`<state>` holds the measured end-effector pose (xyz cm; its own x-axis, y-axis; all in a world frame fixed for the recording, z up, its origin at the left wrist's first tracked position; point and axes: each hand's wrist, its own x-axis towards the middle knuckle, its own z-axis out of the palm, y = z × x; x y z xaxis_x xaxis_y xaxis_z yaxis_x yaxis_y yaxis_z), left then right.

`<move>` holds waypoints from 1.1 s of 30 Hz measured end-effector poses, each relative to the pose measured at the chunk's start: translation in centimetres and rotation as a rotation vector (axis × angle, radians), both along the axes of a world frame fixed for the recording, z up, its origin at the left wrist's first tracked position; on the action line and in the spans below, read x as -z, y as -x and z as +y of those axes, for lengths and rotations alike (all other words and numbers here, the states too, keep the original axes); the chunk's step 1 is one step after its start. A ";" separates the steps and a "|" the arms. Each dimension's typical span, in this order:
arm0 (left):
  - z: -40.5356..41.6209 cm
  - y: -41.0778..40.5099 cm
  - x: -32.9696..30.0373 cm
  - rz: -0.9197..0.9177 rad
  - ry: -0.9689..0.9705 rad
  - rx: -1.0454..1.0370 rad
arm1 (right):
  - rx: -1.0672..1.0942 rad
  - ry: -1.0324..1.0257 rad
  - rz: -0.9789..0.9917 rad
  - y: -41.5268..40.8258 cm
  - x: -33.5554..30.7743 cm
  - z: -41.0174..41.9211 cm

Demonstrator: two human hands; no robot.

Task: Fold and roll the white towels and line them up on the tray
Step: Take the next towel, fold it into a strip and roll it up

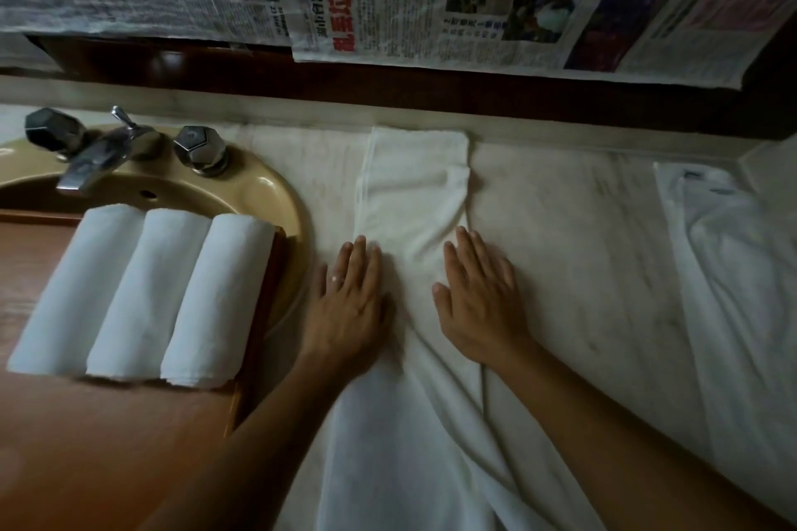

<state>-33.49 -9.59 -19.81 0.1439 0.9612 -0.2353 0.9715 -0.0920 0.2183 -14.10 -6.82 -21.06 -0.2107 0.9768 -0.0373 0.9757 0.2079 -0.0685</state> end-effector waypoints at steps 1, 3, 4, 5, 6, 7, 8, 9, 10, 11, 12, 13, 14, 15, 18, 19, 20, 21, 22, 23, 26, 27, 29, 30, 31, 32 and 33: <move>-1.9 -0.5 -0.2 -0.025 0.010 -0.014 | -0.021 0.003 0.024 0.0 0.1 -1.3; -5.2 -0.9 -0.2 -0.044 0.054 0.008 | -0.065 0.044 0.041 -0.7 0.6 -3.5; -5.6 -0.8 0.2 -0.047 0.070 0.020 | -0.067 0.057 0.042 -1.3 0.8 -3.8; -5.2 -0.6 0.6 -0.051 0.065 0.019 | -0.060 0.055 0.040 -1.6 0.9 -3.4; -4.1 -0.4 1.0 -0.048 0.044 0.015 | -0.047 0.050 0.030 -1.7 0.9 -2.5; -2.7 -0.4 1.3 -0.040 0.019 0.015 | -0.033 0.054 0.013 -1.6 0.8 -1.3; -1.4 -0.5 1.3 -0.020 0.000 0.014 | -0.022 0.062 -0.002 -1.3 0.5 -0.1; -0.5 -0.7 1.2 0.002 -0.012 0.011 | -0.015 0.065 -0.010 -1.0 0.3 0.7; -0.2 -0.9 0.8 0.009 -0.024 0.003 | -0.015 0.052 -0.011 -0.7 0.1 1.0; -0.7 -1.2 0.5 -0.001 -0.032 -0.012 | -0.023 0.029 0.000 -0.5 -0.1 0.7; -2.0 -1.5 0.1 -0.014 -0.032 -0.025 | -0.042 0.014 0.017 -0.4 -0.2 -0.2; -3.9 -1.8 -0.2 -0.023 -0.029 -0.026 | -0.070 0.015 0.033 -0.6 -0.2 -1.4; -5.9 -2.0 -0.2 -0.022 -0.027 -0.013 | -0.097 0.021 0.045 -0.8 0.0 -2.6; -7.5 -2.1 0.1 -0.015 -0.011 0.002 | -0.119 0.033 0.051 -1.1 0.2 -3.4; -7.3 -1.8 1.4 0.014 0.014 -0.003 | -0.129 0.075 0.041 -1.6 0.1 -1.7; -6.1 -1.6 1.6 0.032 0.007 -0.010 | -0.126 0.086 0.020 -1.4 -0.1 -0.4; -5.0 -1.6 1.5 0.052 0.010 -0.010 | -0.127 0.093 0.002 -1.0 -0.4 0.7; -4.3 -1.5 1.3 0.064 0.013 -0.006 | -0.122 0.102 0.001 -0.6 -0.7 1.4; -4.1 -1.6 1.0 0.066 0.006 -0.002 | -0.111 0.095 0.020 -0.3 -0.8 1.7; -4.6 -1.7 0.7 0.054 -0.006 -0.007 | -0.103 0.065 0.055 -0.1 -1.0 1.3; -8.5 -2.0 0.4 0.013 0.004 0.006 | -0.174 -0.067 0.143 -0.3 -0.4 -2.0; -9.6 -1.9 0.5 0.006 0.023 0.018 | -0.214 -0.054 0.136 -0.6 -0.1 -2.8; -9.9 -1.6 1.1 0.018 0.038 0.021 | -0.224 0.009 0.108 -0.8 0.3 -3.1; -9.2 -1.4 1.3 0.029 0.021 0.012 | -0.205 0.036 0.102 -0.7 0.2 -2.5; -8.4 -1.2 1.4 0.035 0.005 0.006 | -0.191 0.063 0.092 -0.4 0.0 -1.6; -7.7 -1.1 1.4 0.038 0.006 0.005 | -0.184 0.094 0.079 0.0 -0.2 -0.8; -6.9 -1.0 1.2 0.039 0.027 0.005 | -0.179 0.129 0.068 0.4 -0.6 0.0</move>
